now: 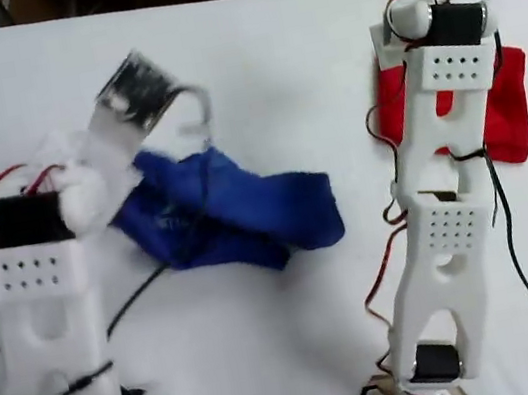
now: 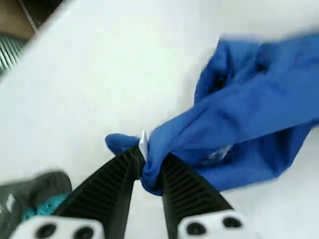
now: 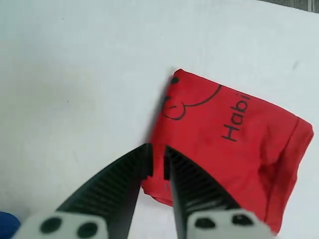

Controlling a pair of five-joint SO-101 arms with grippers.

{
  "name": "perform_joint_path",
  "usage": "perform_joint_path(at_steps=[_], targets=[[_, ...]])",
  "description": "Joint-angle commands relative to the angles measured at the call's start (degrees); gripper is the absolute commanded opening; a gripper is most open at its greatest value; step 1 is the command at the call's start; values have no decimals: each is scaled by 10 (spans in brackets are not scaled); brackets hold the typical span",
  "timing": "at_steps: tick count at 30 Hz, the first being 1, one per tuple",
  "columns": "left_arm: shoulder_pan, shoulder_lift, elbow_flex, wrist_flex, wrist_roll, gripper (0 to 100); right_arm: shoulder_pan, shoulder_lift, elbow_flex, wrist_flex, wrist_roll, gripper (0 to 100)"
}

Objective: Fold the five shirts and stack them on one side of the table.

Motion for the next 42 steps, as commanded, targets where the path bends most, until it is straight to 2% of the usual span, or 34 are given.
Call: perform_joint_path(at_steps=[1,4,9,14,17,21,29,38,40,42], targets=[[-116,0,115,-62,-87,25,-16,-53,15,15,-6,139],[-179,0,188,-109,-123,26,-42,-97,91,15,-6,127],[-258,0,274,-156,-126,33,-133,-274,323,15,-7,119],[-313,0,293,-161,-125,176,-258,-429,640,5,-50,124],[-325,0,293,-162,-125,251,-340,-490,808,-51,-55,166],[-337,-3,289,-164,-128,268,-410,-545,962,-149,-51,219],[-388,0,310,-183,-126,268,-430,-554,1134,-298,14,234],[-387,0,327,-183,-128,268,-393,-487,1140,-424,14,231],[-387,0,327,-183,-129,268,-392,-463,1125,-421,13,191],[-387,0,327,-183,-129,268,-386,-451,1105,-412,13,100]])
